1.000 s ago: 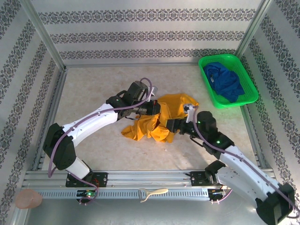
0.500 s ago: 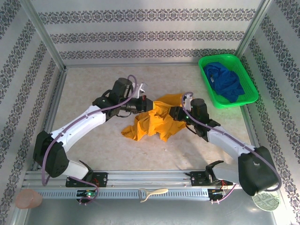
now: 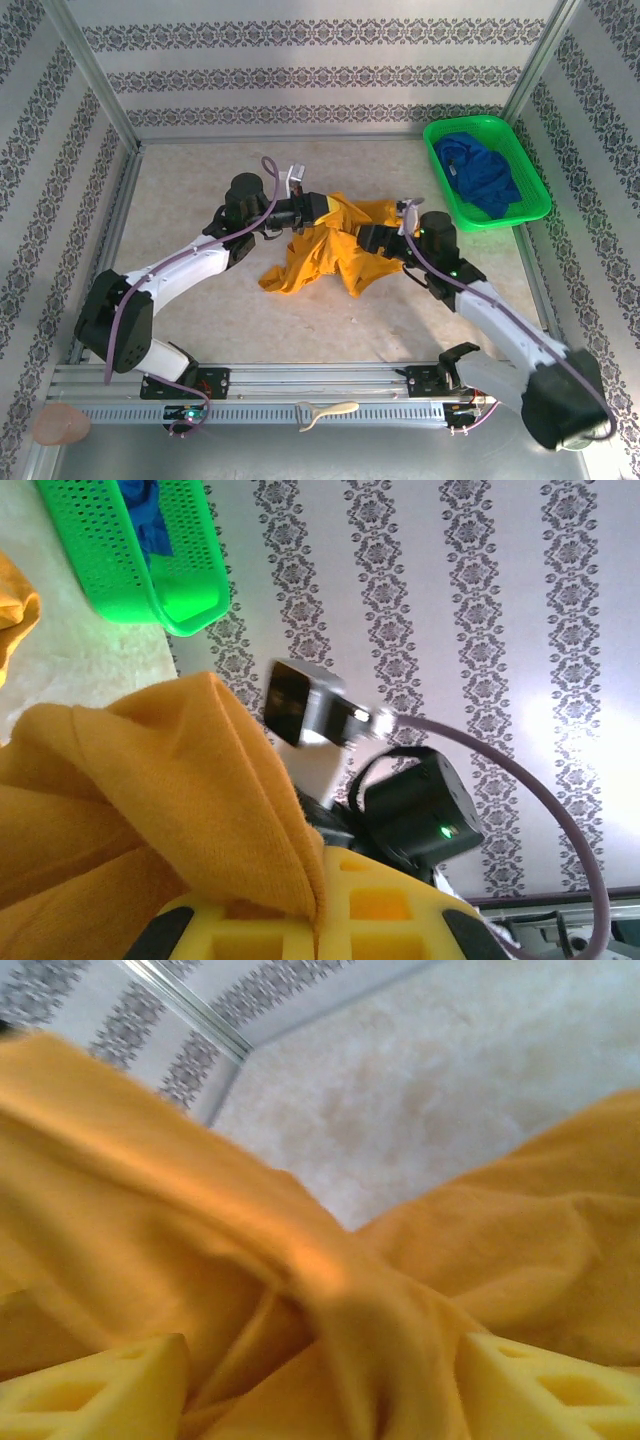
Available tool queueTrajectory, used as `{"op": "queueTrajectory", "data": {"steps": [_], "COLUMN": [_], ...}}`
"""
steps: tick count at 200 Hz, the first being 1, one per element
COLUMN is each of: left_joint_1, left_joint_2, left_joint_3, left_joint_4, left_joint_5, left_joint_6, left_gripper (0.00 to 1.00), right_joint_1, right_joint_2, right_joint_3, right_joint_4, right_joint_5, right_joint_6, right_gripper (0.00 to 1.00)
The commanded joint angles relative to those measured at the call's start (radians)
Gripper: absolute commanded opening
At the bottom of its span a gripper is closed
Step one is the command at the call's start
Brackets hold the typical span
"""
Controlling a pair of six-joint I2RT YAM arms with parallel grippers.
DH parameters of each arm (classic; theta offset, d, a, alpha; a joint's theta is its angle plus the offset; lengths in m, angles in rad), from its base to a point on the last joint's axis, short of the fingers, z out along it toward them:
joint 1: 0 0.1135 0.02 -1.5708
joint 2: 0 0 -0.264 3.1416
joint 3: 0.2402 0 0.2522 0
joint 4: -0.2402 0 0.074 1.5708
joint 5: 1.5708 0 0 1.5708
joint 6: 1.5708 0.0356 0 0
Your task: Fold the inside-out t-shirt
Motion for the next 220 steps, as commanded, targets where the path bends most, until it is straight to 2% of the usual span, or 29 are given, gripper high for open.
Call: {"op": "queueTrajectory", "data": {"steps": [1, 19, 51, 82, 96, 111, 119, 130, 141, 160, 193, 220], "left_joint_1": [0.007, 0.007, 0.007, 0.007, 0.007, 0.012, 0.022, 0.045, 0.073, 0.115, 0.148, 0.147], "left_joint_2": [-0.004, -0.002, 0.004, 0.012, 0.020, 0.025, 0.026, 0.021, 0.019, 0.025, 0.079, 0.120], "left_joint_3": [0.004, 0.010, 0.020, 0.019, 0.018, 0.017, 0.013, -0.007, -0.034, -0.075, -0.106, -0.102], "left_joint_4": [0.108, 0.085, 0.067, 0.098, 0.118, 0.118, 0.105, 0.104, 0.120, 0.147, 0.229, 0.298], "left_joint_5": [0.010, 0.024, 0.053, 0.072, 0.077, 0.066, 0.050, 0.023, -0.007, -0.064, -0.111, -0.108], "left_joint_6": [-0.019, 0.004, 0.022, 0.008, -0.003, -0.002, 0.004, 0.005, -0.008, -0.033, -0.091, -0.127], "left_gripper": [0.00, 0.00, 0.00, 0.00, 0.00, 0.00, 0.00, 0.00, 0.00, 0.00, 0.20, 0.34], "right_joint_1": [-0.019, -0.022, -0.022, -0.005, 0.004, 0.015, 0.016, 0.006, -0.005, -0.015, -0.005, 0.000], "right_joint_2": [-0.088, -0.089, 0.010, 0.165, 0.245, 0.314, 0.327, 0.320, 0.290, 0.212, 0.098, 0.107], "right_joint_3": [-0.005, 0.032, 0.105, 0.171, 0.190, 0.180, 0.159, 0.119, 0.091, 0.053, 0.036, 0.036], "right_joint_4": [-0.067, -0.088, -0.088, -0.037, 0.018, 0.132, 0.223, 0.306, 0.367, 0.452, 0.567, 0.640], "right_joint_5": [-0.021, -0.039, -0.044, -0.063, -0.113, -0.206, -0.260, -0.304, -0.341, -0.410, -0.540, -0.579], "right_joint_6": [-0.028, -0.074, -0.137, -0.174, -0.175, -0.152, -0.125, -0.076, -0.043, 0.026, 0.144, 0.199], "right_gripper": [0.77, 0.80, 0.82, 0.82, 0.82, 0.71, 0.56, 0.23, 0.00, 0.00, 0.00, 0.00]}}
